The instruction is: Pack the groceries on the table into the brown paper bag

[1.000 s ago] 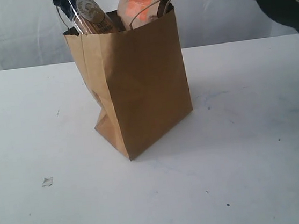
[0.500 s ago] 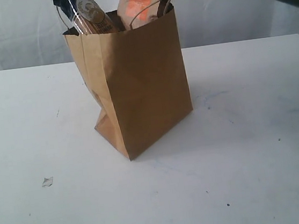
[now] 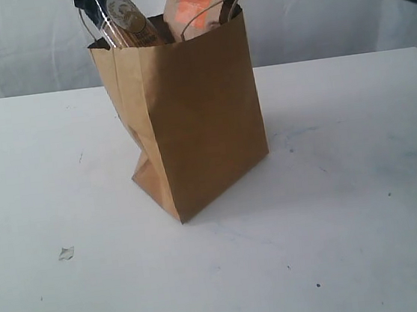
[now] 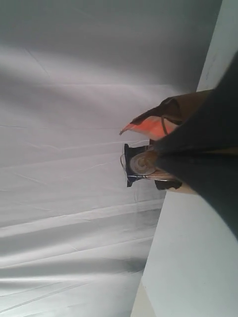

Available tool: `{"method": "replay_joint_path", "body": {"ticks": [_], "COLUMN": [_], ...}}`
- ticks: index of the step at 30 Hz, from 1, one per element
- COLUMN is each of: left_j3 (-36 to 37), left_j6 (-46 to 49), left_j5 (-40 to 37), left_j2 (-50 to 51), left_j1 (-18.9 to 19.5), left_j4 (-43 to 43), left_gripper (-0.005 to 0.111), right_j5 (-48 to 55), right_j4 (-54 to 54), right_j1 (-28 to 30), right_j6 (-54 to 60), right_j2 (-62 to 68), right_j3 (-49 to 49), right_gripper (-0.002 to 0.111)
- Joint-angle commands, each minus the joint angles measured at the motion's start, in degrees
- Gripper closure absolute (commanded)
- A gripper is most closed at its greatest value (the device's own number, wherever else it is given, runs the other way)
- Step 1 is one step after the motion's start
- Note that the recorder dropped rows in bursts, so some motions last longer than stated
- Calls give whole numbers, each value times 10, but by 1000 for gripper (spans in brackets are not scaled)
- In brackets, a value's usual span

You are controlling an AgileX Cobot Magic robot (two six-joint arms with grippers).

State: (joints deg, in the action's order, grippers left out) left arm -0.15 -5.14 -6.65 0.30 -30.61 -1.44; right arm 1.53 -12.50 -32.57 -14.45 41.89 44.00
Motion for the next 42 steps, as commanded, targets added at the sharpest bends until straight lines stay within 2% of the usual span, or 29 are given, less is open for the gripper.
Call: {"method": "replay_joint_path", "body": {"ticks": [1, 8, 15, 29, 42], "left_j3": [1, 1, 1, 1, 1], "left_j6": [0, 0, 0, 0, 0], "left_j5": [0, 0, 0, 0, 0], "left_j2": [-3, -3, -3, -3, -3], "left_j1": [3, 3, 3, 3, 3], "left_j4": [-3, -3, -3, -3, -3], "left_gripper": [107, 107, 107, 107, 107], "right_j5": [57, 114, 156, 267, 291], "right_j4": [1, 1, 0, 2, -3], "right_j1": [1, 1, 1, 1, 1], "right_j6": [-8, -8, -8, -8, -7], "right_j2": [-79, -181, -226, -231, -231], "right_j3": [-27, -84, -114, -114, -114], "right_gripper": [108, 108, 108, 108, 108]}}
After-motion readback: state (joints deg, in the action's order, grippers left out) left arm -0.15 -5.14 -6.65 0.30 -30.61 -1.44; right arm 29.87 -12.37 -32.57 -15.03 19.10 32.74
